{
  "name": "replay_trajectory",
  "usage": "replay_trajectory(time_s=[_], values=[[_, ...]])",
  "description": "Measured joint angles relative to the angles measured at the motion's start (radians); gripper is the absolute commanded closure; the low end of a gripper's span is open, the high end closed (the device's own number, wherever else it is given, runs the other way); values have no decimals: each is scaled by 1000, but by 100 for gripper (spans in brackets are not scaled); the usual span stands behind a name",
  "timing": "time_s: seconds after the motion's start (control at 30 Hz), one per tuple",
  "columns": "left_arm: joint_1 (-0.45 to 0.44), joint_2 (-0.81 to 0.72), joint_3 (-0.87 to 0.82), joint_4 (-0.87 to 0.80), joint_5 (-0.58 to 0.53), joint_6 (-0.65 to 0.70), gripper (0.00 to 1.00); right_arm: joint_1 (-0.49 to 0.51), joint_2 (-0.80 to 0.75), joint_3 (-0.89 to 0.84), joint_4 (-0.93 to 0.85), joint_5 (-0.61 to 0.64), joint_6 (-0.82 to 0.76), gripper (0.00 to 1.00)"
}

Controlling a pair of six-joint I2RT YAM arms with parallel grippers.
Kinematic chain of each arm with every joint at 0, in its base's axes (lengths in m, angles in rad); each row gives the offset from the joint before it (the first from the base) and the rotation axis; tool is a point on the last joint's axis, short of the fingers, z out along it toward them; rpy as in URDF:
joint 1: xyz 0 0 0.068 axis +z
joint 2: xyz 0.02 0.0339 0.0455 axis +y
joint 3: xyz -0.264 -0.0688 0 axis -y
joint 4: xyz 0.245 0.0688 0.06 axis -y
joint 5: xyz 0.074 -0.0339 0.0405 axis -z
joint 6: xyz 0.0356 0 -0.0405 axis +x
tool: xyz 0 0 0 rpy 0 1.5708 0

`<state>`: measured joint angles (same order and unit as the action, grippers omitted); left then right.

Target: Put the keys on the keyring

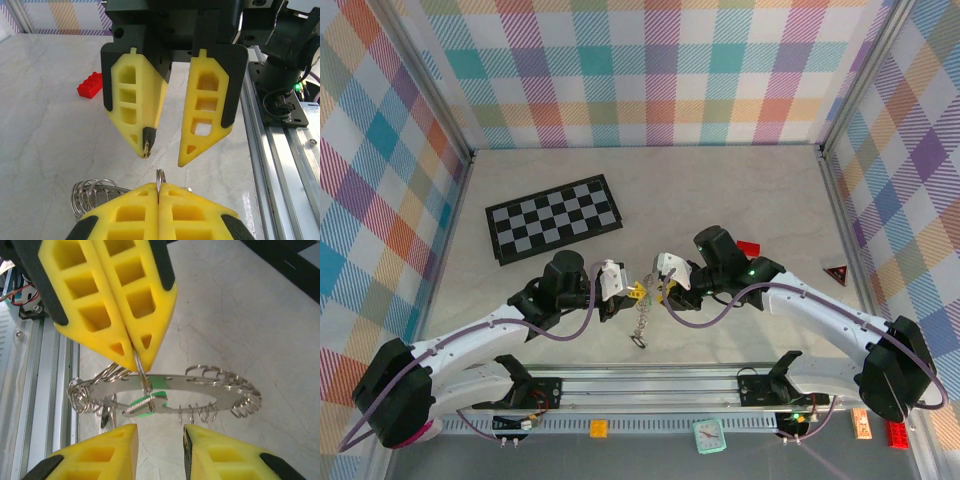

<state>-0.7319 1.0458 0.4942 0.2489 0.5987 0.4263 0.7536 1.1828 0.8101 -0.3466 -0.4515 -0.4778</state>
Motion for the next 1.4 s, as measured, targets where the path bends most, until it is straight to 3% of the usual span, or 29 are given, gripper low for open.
replay_trajectory(time_s=[0.2,0.47,0.7,0.83,1.07,1.4], values=[[0,0,0,47,14,-15,100,0,0,0,37,-25,0,73],[0,0,-1,69,18,-19,100,0,0,0,48,-55,1,93],[0,0,-10,88,23,-38,100,0,21,0,45,-55,-3,98],[0,0,-16,95,32,-69,100,0,46,2,50,-63,-5,95],[0,0,-36,155,39,-90,100,-2,-2,-31,89,-56,1,74],[0,13,-49,215,41,-106,100,-2,-50,-70,149,-66,26,74]])
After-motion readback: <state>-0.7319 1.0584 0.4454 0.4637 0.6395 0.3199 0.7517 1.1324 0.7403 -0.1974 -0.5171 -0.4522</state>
